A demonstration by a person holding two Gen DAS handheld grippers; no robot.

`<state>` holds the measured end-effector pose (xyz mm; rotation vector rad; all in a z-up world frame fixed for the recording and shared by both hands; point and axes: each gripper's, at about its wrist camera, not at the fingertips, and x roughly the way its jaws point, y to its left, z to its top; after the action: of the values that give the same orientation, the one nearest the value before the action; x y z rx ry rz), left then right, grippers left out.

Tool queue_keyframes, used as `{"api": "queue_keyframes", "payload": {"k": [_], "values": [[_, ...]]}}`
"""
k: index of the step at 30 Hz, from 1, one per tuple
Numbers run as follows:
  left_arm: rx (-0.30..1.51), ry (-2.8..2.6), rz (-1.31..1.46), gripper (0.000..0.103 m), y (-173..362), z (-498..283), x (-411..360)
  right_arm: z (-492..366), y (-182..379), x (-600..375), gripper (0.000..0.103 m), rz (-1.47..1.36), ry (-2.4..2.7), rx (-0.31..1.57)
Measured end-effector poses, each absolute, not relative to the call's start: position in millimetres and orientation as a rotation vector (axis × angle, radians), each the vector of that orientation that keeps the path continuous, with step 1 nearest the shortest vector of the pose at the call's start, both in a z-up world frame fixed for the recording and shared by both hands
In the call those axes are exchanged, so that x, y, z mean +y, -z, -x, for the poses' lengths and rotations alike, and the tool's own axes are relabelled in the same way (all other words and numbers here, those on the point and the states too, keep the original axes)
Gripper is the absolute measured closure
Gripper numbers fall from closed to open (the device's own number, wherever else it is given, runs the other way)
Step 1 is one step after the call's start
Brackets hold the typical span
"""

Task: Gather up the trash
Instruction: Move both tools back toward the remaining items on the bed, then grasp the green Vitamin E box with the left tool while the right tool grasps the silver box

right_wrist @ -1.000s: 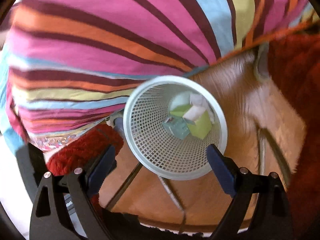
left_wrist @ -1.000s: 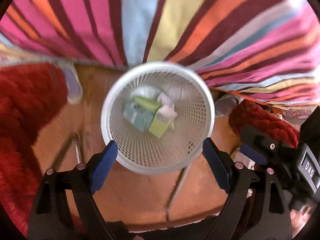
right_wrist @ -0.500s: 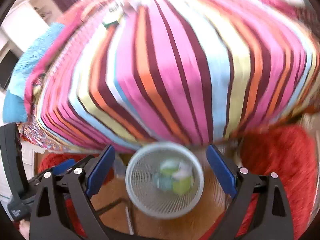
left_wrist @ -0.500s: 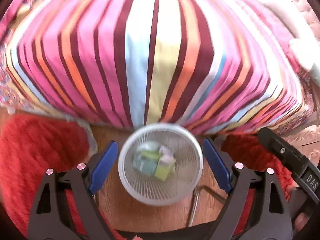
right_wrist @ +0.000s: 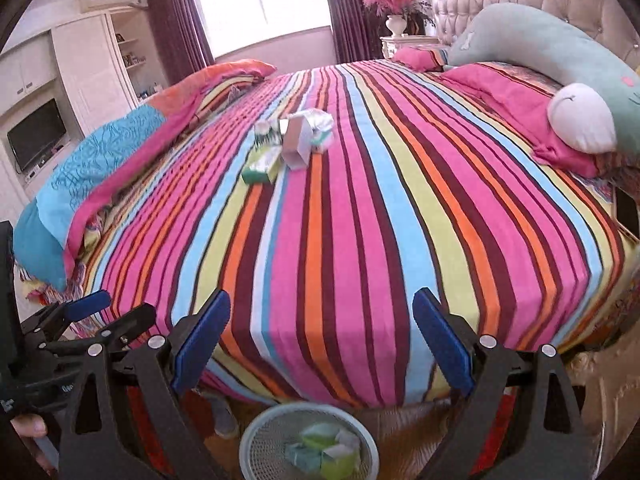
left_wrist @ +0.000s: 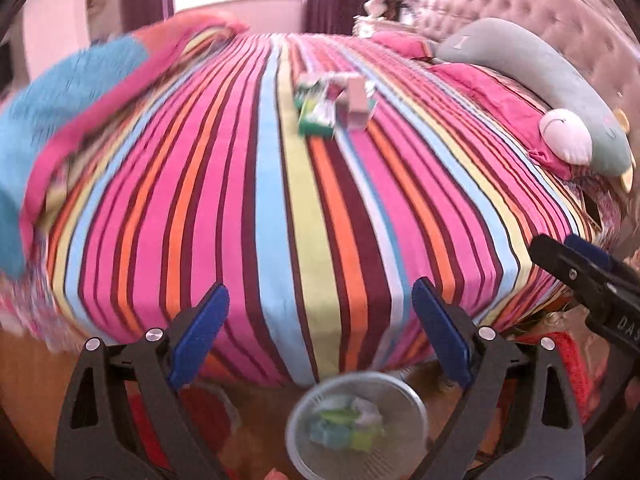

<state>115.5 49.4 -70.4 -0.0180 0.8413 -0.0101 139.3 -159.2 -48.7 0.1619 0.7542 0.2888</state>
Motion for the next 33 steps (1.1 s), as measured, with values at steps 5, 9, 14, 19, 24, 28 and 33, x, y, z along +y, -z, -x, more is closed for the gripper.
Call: {"api": "queue_keyframes", "payload": {"k": [5,9,14,19,24,28,33], "values": [[0.808,0.042,0.007,0.013,62,-146,49,-165,43,-152,0.015,-0.170,-0.291,0.745],[0.789,0.030,-0.013,0.013,58,-167,51,-184,38,-147,0.015,-0.154,-0.298,0.732],[0.790,0.038,-0.006,0.013,59,-196,55,-206,36,-141,0.015,-0.136,-0.315,0.733],[0.799,0.031,0.005,0.013,64,-225,59,-230,37,-128,0.015,-0.102,-0.333,0.732],[0.814,0.026,0.017,0.013,72,-256,65,-259,37,-117,0.015,-0.092,-0.341,0.736],[0.816,0.025,0.015,0.013,80,-280,69,-289,37,-108,0.015,-0.106,-0.356,0.751],[0.851,0.033,0.037,0.013,95,-313,75,-325,41,-95,0.015,-0.099,-0.358,0.764]]}}
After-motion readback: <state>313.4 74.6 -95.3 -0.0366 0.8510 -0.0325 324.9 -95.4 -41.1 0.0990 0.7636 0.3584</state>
